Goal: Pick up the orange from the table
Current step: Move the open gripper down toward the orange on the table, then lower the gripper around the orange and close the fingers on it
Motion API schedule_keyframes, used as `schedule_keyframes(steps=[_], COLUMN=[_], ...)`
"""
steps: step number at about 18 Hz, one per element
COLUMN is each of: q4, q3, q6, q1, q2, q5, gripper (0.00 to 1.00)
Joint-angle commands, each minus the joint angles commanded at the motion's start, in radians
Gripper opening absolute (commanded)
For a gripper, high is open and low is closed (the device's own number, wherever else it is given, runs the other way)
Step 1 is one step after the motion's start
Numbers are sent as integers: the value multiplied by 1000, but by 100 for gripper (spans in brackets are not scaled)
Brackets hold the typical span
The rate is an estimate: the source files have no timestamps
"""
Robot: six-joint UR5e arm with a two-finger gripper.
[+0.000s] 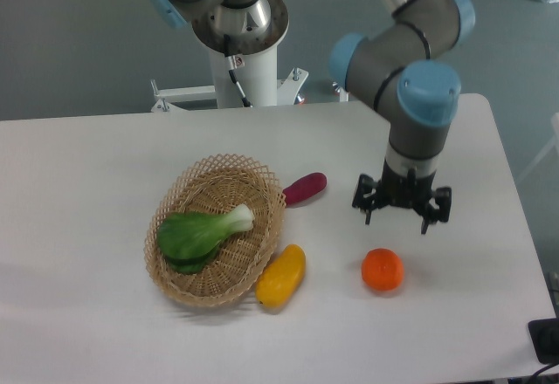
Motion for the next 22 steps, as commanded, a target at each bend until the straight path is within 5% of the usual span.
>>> schedule_keyframes(steps=[22], q4=[70], q3=[41], q6=[-86], q1=[-71], q2=[-129], q5=[89], gripper=[100])
